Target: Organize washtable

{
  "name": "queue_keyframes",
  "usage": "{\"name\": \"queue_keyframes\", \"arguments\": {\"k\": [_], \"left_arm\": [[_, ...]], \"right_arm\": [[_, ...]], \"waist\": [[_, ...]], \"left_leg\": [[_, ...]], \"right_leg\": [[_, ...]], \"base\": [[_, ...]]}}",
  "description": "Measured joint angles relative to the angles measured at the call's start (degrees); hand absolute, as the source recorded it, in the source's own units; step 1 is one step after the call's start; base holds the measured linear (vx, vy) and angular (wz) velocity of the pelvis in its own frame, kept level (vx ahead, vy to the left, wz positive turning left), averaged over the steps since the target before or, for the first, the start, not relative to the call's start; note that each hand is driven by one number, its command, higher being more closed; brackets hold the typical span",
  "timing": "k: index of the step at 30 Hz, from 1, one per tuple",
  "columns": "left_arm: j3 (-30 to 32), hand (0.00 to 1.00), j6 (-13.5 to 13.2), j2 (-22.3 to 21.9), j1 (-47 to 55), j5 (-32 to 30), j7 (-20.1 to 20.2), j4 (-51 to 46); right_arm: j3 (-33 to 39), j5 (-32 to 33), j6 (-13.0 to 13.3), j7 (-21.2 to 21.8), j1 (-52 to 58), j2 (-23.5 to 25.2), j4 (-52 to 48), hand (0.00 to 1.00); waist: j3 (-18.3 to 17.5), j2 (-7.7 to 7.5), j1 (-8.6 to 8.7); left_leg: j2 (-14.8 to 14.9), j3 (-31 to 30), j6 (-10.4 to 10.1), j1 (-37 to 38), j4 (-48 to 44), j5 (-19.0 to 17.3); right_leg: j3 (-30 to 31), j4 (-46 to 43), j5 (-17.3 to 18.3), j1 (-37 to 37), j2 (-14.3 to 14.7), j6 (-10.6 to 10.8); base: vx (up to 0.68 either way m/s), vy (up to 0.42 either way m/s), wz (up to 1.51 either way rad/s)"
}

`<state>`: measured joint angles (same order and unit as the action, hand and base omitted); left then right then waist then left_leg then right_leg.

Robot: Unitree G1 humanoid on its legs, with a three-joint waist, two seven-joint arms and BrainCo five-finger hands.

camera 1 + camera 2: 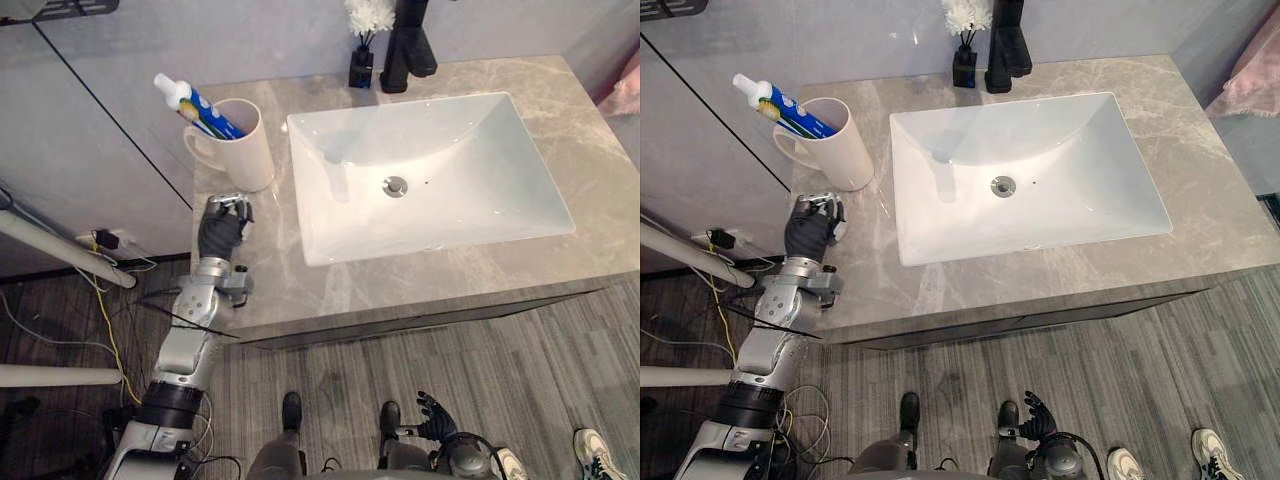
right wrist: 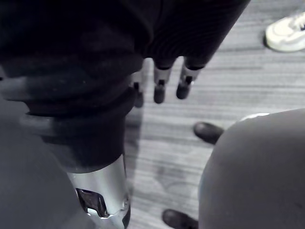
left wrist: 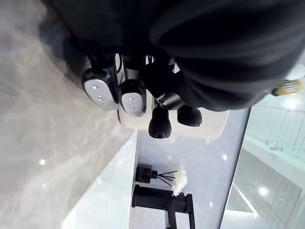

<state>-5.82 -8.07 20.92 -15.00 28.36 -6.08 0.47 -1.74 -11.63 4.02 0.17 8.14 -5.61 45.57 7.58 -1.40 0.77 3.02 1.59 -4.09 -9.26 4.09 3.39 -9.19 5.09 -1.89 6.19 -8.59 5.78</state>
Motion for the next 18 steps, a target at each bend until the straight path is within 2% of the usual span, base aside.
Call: {"name": "queue_keyframes", "arguments": {"k": [9, 13, 18], "left_arm": [[-0.9, 1.00, 0.0, 0.5, -5.1, 1.2, -0.2, 5.3], [-0.3, 1.00, -0.1, 2.1, -11.1, -0.3, -0.5, 11.3], [2.0, 1.00, 0.3, 2.8, -15.9, -2.6, -3.1, 16.8]], "right_arm": [[-0.5, 0.0, 0.0, 0.0, -0.5, -0.1, 0.2, 0.00], [-0.6, 0.0, 0.0, 0.0, -0.7, -0.1, 0.2, 0.00], [-1.1, 0.1, 0.0, 0.0, -1.1, -0.2, 0.1, 0.00]], "waist": [[0.0, -0.03, 0.91], [0.0, -0.04, 1.35], [0.0, -0.08, 1.73]], "left_leg": [[0.0, 0.2, 0.0, -0.1, 0.0, 0.0], [0.0, 0.2, 0.0, -1.0, 0.0, 0.0], [0.0, 1.2, 0.0, -1.3, 0.0, 0.0]], "right_leg": [[0.1, 0.2, -0.2, 0.4, 0.0, -0.1], [0.5, 0.4, -0.7, 1.1, 0.0, 0.1], [1.6, 0.4, -1.1, 1.9, 0.0, 0.2]], "base": [[-0.01, -0.001, -0.01], [0.00, -0.001, -0.05], [-0.01, -0.002, -0.10]]}}
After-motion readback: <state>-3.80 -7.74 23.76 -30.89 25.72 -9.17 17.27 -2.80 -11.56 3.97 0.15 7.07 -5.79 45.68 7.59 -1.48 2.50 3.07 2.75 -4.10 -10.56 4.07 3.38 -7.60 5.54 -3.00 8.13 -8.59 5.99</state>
